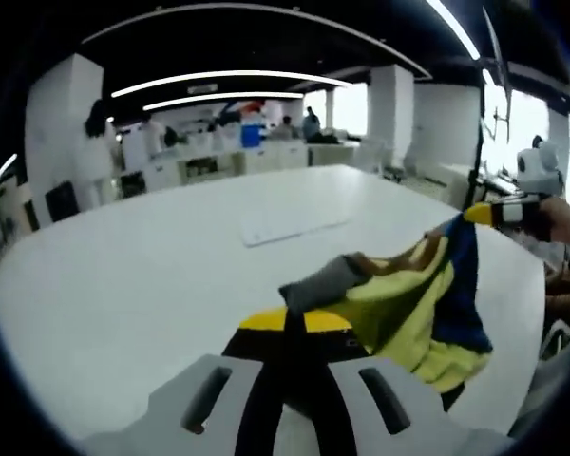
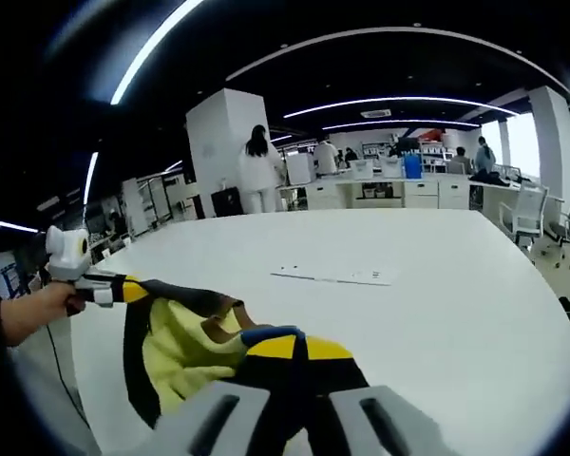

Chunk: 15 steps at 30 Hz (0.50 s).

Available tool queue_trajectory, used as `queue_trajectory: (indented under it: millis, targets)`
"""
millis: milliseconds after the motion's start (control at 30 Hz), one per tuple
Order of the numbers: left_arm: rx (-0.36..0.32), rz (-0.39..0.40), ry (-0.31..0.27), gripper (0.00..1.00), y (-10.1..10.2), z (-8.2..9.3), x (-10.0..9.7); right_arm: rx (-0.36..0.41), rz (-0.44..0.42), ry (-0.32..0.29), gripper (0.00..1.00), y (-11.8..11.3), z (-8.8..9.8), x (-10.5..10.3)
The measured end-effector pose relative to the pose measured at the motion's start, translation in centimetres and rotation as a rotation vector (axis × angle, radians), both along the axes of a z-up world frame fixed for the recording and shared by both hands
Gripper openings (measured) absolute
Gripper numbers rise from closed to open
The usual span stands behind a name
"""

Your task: Fold the garment on the visible template until the final outline fits inside the template.

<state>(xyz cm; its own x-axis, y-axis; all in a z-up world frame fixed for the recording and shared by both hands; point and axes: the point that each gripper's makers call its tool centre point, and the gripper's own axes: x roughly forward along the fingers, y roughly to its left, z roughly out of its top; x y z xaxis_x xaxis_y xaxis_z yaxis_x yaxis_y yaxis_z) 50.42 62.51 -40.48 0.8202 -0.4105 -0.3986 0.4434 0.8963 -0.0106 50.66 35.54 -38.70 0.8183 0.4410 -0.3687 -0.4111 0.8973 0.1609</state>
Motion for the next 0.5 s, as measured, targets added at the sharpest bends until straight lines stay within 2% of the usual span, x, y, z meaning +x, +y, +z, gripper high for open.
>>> queue_trajectory:
  millis: [133, 167, 200, 300, 400, 500]
  targets:
    - [-0.008, 0.014, -0.017, 0.00, 0.3, 0.4, 0.6, -0.023, -0.012, -0.005, 0.00, -0.3, 0.6, 2.3]
    - [-0.017, 0.027, -0.028, 0.00, 0.5, 0.5, 1.0, -0.088, -0.017, -0.008, 0.00, -0.9, 0.4, 3.1]
    - [-0.017, 0.028, -0.030, 0.00, 0.5, 0.5, 1.3, -0.121, -0.017, -0.022, 0.00, -1.1, 0.4, 3.8]
    - [0.008, 0.024, -0.029, 0.00, 0.4, 0.2, 2.0, -0.098, -0.022, -0.002, 0.00, -1.0, 0.1, 5.4]
    - [0.002, 0.019, -0.025, 0.00, 0.3, -0.2, 2.8, -0.121, -0.026, -0.005, 0.00, -0.8, -0.4, 7.0]
    - [0.032, 0.025, -0.011, 0.00, 0.5, -1.0, 3.7, -0.118, -0.031, 0.015, 0.00, -0.6, -1.0, 8.6]
